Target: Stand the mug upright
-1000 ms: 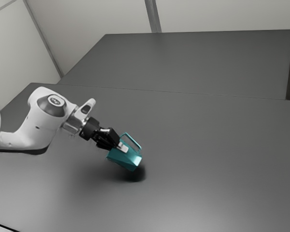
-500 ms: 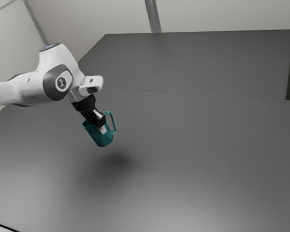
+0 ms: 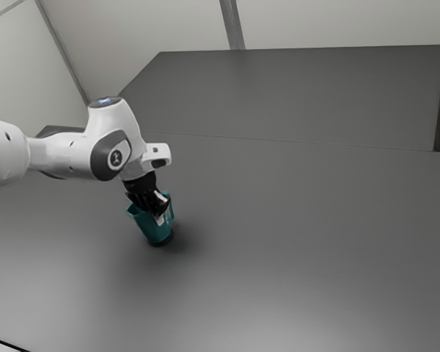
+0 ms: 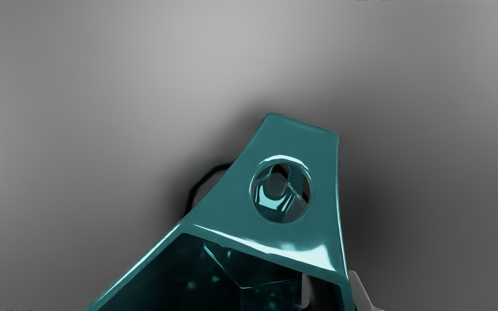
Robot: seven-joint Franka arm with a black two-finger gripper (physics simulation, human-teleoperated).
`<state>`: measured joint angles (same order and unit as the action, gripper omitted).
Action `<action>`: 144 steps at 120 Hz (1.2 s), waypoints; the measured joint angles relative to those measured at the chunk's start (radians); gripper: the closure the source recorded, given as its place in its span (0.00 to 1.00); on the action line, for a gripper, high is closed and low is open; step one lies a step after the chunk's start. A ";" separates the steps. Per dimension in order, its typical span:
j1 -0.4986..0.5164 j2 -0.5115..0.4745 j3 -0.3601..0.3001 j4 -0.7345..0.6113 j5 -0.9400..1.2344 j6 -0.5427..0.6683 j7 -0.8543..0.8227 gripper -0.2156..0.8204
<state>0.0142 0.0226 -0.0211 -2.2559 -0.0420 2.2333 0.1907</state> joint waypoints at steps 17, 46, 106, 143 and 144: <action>-0.003 0.011 0.002 -0.008 0.003 0.015 -0.043 0.96; -0.015 -0.007 0.000 -0.011 -0.009 0.018 -0.085 0.58; -0.009 -0.035 0.001 0.321 -0.022 -0.274 -0.123 0.24; 0.013 -0.028 -0.001 0.561 -0.011 -0.517 -0.125 0.22; 0.014 -0.028 -0.001 0.563 -0.011 -0.522 -0.125 0.22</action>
<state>0.0282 -0.0057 -0.0219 -1.6926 -0.0527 1.7118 0.0655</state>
